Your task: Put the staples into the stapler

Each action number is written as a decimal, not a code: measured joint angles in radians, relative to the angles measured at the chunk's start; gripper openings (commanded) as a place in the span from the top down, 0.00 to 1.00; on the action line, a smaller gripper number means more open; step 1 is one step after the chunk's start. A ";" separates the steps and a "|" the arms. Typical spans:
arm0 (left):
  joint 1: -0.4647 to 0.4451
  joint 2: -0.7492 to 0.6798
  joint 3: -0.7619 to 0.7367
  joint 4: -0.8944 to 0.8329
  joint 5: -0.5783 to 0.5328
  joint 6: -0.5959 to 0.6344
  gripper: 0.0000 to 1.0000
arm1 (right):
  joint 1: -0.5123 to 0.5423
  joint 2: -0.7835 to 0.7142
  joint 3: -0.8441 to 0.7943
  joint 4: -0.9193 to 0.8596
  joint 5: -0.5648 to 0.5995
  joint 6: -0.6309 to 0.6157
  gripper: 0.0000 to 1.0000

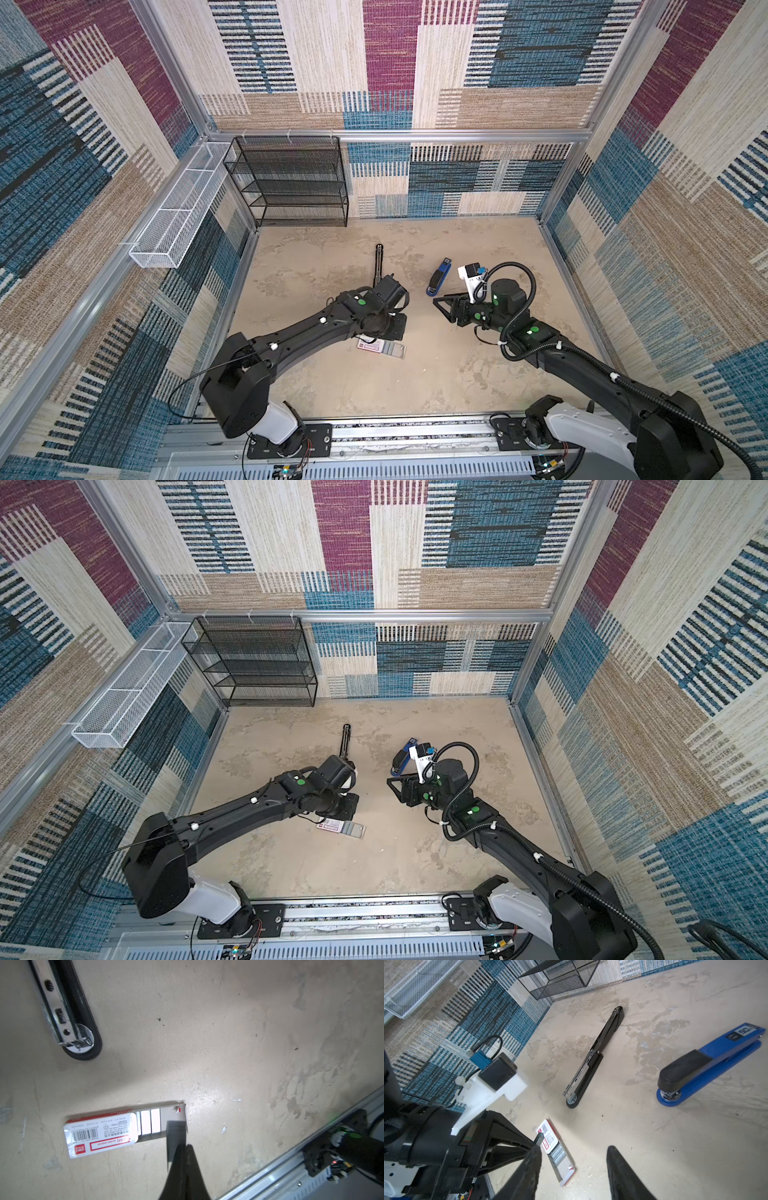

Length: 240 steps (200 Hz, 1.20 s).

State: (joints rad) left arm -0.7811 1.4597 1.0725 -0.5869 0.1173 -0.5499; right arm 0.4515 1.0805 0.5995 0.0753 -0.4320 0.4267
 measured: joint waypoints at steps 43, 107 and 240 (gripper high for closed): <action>0.092 -0.159 -0.121 0.229 0.156 -0.012 1.00 | -0.085 0.067 0.038 0.093 -0.198 0.113 0.39; 0.126 -0.262 -0.260 0.656 0.355 -0.151 1.00 | -0.104 0.148 0.034 0.403 -0.449 0.342 0.35; 0.123 -0.221 -0.337 1.104 0.578 -0.329 1.00 | -0.098 0.241 0.019 0.868 -0.636 0.695 0.43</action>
State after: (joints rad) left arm -0.6579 1.2385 0.7353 0.5171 0.6952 -0.8787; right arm 0.3538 1.3216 0.6189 0.9436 -1.0679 1.1213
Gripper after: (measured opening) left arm 0.055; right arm 0.586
